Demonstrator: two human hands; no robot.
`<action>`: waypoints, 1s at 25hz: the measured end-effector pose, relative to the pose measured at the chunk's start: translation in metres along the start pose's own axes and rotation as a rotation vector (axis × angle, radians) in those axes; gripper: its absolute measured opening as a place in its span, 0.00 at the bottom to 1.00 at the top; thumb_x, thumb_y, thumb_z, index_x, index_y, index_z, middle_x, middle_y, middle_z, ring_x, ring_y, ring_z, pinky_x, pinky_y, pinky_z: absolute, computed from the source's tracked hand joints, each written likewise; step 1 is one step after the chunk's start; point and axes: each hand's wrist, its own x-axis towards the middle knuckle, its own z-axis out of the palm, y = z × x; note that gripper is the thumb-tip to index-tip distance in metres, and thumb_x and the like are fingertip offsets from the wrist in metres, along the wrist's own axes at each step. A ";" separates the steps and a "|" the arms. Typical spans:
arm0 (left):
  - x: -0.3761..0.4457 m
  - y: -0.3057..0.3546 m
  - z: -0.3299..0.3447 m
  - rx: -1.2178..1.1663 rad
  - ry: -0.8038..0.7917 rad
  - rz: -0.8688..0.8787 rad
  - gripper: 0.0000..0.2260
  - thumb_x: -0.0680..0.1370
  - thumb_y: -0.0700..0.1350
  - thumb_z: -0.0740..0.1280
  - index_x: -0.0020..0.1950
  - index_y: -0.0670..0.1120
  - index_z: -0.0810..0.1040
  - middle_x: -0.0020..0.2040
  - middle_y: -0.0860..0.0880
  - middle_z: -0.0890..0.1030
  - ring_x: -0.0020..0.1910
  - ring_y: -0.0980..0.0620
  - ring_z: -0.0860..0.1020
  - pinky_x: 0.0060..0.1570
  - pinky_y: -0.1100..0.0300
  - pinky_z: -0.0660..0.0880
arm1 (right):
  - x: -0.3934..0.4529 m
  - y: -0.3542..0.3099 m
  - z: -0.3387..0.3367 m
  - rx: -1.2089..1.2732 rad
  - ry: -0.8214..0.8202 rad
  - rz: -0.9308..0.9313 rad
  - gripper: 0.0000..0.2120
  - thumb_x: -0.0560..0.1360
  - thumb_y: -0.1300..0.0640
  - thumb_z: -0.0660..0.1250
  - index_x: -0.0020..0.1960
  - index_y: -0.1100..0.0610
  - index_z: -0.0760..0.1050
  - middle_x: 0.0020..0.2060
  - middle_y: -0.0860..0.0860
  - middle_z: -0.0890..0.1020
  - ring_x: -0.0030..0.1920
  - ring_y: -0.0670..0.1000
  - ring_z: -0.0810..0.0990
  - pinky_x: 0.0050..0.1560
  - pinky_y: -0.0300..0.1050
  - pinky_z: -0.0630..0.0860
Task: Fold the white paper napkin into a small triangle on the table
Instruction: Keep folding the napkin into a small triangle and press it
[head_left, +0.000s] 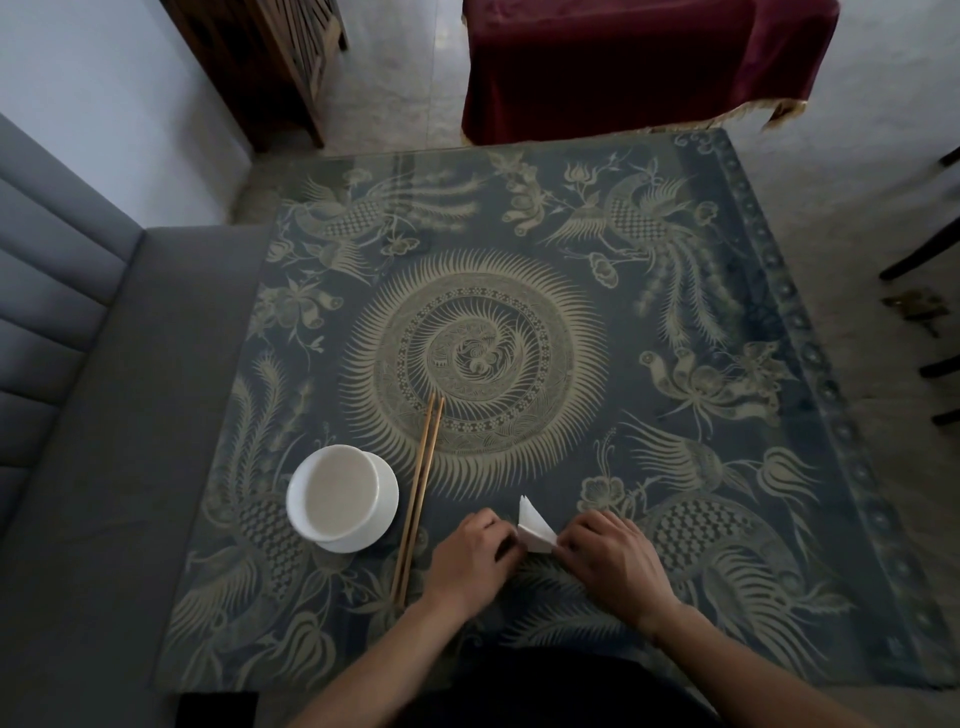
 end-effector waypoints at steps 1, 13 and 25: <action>0.002 0.000 0.000 -0.006 -0.010 -0.006 0.11 0.79 0.56 0.65 0.51 0.50 0.79 0.47 0.54 0.74 0.50 0.54 0.74 0.41 0.55 0.74 | 0.001 0.000 -0.001 0.008 0.000 0.008 0.06 0.74 0.46 0.72 0.42 0.47 0.79 0.40 0.44 0.78 0.41 0.48 0.77 0.39 0.42 0.71; 0.015 0.003 0.000 0.001 -0.036 -0.119 0.12 0.78 0.59 0.64 0.41 0.53 0.74 0.39 0.57 0.70 0.40 0.57 0.72 0.34 0.59 0.66 | 0.006 -0.007 -0.003 0.011 -0.028 0.106 0.07 0.74 0.50 0.71 0.42 0.52 0.78 0.40 0.49 0.77 0.41 0.52 0.78 0.41 0.49 0.76; 0.014 0.015 -0.002 0.085 0.006 -0.152 0.14 0.79 0.60 0.62 0.41 0.51 0.70 0.41 0.55 0.72 0.40 0.54 0.73 0.33 0.58 0.64 | 0.001 -0.014 -0.003 -0.074 -0.023 0.094 0.11 0.72 0.52 0.73 0.51 0.53 0.76 0.45 0.49 0.78 0.42 0.53 0.78 0.39 0.48 0.77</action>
